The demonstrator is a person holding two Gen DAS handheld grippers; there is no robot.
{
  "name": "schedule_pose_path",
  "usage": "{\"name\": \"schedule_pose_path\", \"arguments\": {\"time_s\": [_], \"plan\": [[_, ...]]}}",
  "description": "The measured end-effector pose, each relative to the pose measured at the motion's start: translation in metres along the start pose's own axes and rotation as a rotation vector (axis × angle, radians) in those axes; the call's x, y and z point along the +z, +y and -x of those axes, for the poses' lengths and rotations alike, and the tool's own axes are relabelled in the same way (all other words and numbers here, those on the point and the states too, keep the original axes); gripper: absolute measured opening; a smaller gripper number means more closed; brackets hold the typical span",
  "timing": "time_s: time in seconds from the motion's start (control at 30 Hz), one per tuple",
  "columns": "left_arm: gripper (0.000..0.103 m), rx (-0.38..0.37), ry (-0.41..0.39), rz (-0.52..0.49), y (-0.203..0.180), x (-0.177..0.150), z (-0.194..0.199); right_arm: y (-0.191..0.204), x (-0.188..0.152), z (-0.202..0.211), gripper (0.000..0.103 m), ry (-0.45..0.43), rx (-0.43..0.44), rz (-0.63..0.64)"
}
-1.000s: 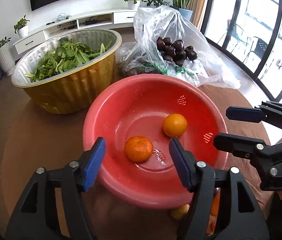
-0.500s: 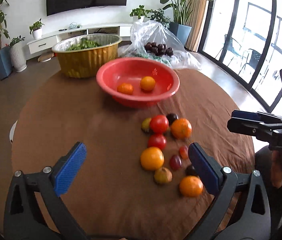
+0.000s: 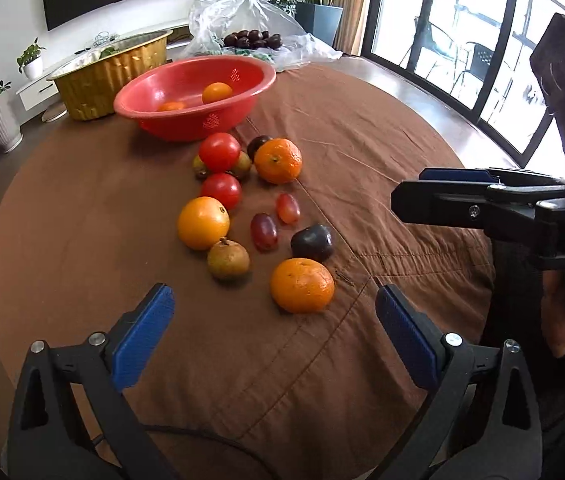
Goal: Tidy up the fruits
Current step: 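Grasp a tangerine with the left tool while the right tool grasps a dark plum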
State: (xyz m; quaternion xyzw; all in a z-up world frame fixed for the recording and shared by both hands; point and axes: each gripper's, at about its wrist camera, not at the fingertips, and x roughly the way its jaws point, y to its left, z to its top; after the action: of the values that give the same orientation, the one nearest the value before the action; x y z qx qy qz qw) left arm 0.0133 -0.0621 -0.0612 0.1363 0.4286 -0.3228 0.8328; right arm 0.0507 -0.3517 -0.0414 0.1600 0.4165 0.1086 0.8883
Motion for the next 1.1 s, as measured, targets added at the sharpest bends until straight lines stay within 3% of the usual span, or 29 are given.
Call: {"name": "schedule_pose_path", "arguments": {"time_s": [0.3, 0.47, 0.53, 0.57, 0.93, 1.1], "plan": [[0.056, -0.056, 0.076, 0.018, -0.001, 0.003, -0.03, -0.002, -0.001, 0.0, 0.068, 0.001, -0.018, -0.002], [0.052, -0.07, 0.083, 0.017, -0.004, 0.007, -0.037, -0.004, -0.002, -0.002, 0.067, 0.005, -0.016, -0.01], [0.038, -0.072, 0.087, 0.016, -0.005, 0.009, -0.04, -0.004, -0.002, -0.002, 0.066, 0.007, -0.017, -0.008], [0.035, -0.06, 0.087, 0.013, -0.004, 0.01, -0.04, -0.004, -0.002, -0.002, 0.065, 0.009, -0.016, -0.008], [0.035, -0.076, 0.069, 0.041, 0.002, 0.003, -0.033, 0.001, -0.005, -0.006, 0.062, 0.03, -0.019, 0.006], [0.035, -0.072, 0.057, 0.101, 0.02, -0.012, -0.015, 0.011, -0.005, -0.018, 0.06, 0.072, -0.024, 0.035]]}}
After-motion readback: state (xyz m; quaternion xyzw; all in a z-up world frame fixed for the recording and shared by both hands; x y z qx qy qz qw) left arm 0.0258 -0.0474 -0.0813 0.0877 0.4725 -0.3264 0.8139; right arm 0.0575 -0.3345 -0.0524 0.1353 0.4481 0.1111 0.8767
